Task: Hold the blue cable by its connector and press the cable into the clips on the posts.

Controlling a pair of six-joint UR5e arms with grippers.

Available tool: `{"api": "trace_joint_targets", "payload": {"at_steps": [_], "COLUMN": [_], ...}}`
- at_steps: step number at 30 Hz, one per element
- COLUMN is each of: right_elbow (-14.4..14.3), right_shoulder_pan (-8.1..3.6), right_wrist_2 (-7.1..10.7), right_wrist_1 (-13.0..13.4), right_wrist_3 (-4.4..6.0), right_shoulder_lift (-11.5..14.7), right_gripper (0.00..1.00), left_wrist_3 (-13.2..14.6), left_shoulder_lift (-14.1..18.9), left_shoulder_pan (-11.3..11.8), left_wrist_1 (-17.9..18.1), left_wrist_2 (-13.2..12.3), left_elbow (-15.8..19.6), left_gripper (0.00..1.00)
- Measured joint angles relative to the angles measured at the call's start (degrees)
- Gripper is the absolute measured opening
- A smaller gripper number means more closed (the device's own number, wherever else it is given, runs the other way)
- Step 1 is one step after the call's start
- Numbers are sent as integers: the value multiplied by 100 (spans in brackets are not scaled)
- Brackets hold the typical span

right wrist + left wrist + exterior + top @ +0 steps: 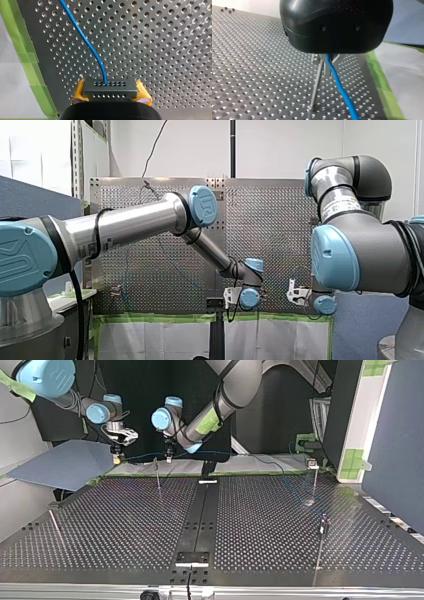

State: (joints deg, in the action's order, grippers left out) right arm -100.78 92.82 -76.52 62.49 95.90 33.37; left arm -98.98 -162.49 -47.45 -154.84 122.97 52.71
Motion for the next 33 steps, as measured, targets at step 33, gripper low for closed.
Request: {"api": "trace_joint_targets", "payload": {"at_steps": [33], "right_elbow": [212], "right_shoulder_pan": [-107], "right_wrist_2": [247], "right_wrist_1": [-77], "right_wrist_3": [37], "right_shoulder_lift": [0], "right_gripper": [0], "left_wrist_3": [-24], "left_shoulder_lift": [4], "left_shoulder_pan": [170], "left_wrist_1": [238], "left_wrist_2": [-146], "left_elbow": [96], "left_gripper": [0]}}
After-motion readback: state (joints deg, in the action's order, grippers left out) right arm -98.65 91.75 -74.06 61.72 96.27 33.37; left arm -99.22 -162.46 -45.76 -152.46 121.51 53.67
